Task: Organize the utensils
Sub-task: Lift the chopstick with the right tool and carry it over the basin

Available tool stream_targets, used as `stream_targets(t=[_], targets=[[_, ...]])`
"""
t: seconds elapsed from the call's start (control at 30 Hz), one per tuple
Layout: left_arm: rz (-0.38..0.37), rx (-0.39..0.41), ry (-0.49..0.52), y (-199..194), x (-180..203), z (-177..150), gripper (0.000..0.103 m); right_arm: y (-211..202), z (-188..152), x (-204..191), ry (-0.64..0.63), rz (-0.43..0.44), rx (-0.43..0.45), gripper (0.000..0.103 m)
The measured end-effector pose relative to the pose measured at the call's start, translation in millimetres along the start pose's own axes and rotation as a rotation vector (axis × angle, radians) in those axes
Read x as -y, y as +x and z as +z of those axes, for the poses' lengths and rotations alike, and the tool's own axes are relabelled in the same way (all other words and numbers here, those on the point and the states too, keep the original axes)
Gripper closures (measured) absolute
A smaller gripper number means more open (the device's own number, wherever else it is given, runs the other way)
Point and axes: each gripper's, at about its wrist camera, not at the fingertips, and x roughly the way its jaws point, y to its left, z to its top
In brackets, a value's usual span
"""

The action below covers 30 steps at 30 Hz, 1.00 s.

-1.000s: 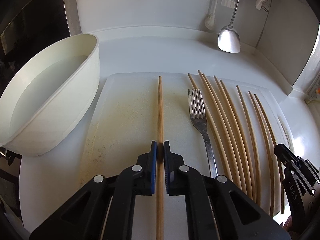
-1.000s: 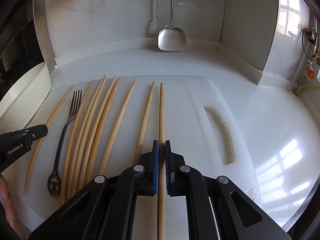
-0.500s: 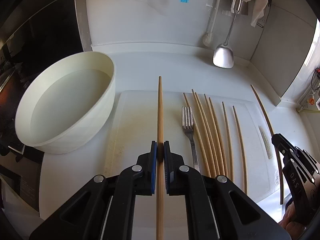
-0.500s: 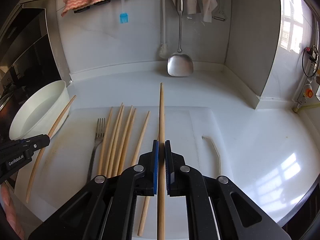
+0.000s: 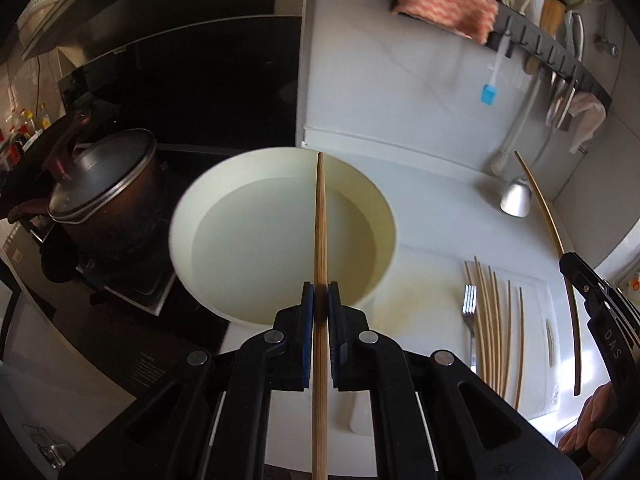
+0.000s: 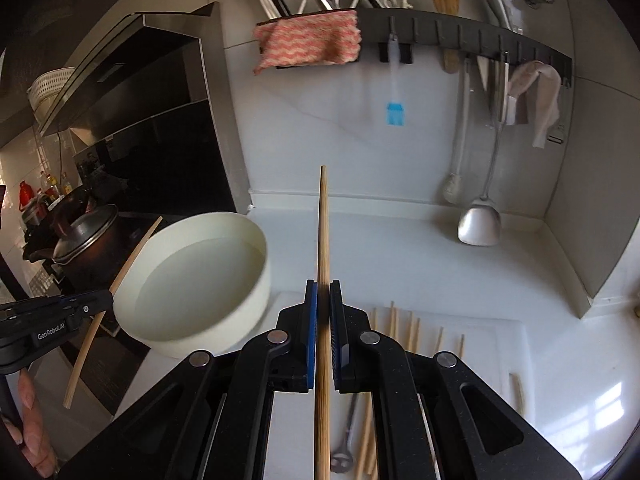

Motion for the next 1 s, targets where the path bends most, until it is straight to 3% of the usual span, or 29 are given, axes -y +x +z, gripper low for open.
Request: stream_targets(t=[0.17, 0.47, 1.0], targets=[[0.013, 0.011, 0.010, 16, -51, 32, 0.096, 36, 20, -61, -0.011, 0.028, -0.022, 0.097], [-0.077, -0.100, 0.086, 85, -103, 61, 0.096, 117, 35, -143, 0.062, 0.033, -0.122, 0.097], [-0.145, -0.203, 0.098, 164, -100, 72, 0.096, 218, 21, -149, 0.177, 0.058, -0.342, 0.097]])
